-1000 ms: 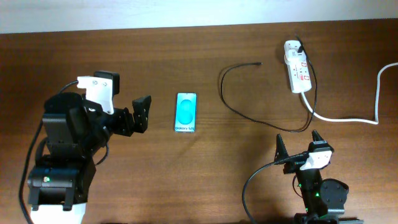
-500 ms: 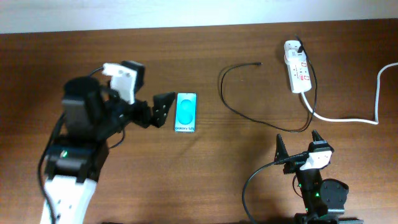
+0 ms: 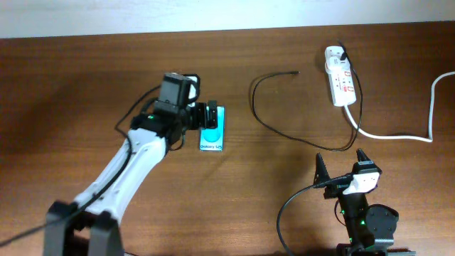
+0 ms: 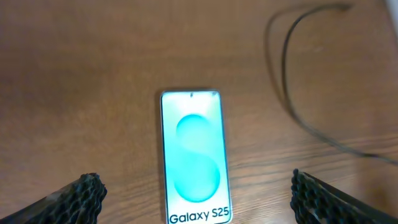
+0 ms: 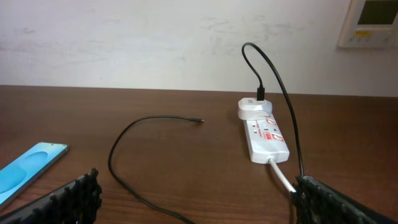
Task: Plug charger to phone and switch on socket
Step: 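Move the left gripper forward over the blue phone, then lower the left gripper and grasp the phone by its sides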
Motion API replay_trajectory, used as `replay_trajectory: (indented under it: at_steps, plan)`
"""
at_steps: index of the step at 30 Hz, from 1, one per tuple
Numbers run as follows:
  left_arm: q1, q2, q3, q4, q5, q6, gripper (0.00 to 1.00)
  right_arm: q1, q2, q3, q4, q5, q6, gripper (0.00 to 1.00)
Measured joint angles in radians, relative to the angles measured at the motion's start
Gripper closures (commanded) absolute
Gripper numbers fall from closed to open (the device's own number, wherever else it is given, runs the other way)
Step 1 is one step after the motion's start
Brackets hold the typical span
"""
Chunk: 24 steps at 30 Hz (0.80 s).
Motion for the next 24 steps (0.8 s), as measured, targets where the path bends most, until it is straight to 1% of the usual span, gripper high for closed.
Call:
replay_trajectory:
  at_steps: [2,10,15,19,24]
  plan:
    - [-0.006,0.048,0.000,0.001,-0.003,-0.008,0.01,0.000,0.000,0.000,0.000,0.000,0.001,0.01]
    - [-0.011,0.132,0.000,0.005,0.008,-0.014,0.01,0.000,0.000,0.000,0.000,0.000,0.000,0.02]
    - [-0.049,0.190,0.000,0.031,0.002,-0.003,0.01,0.000,0.000,0.000,0.000,0.000,0.001,0.02]
    - [-0.077,0.220,0.000,0.042,-0.055,0.002,0.01,0.000,0.000,0.000,0.000,0.000,0.000,0.02]
    - [-0.085,0.254,0.000,0.070,-0.085,0.005,0.01,0.000,0.000,0.000,0.000,0.000,0.001,0.01]
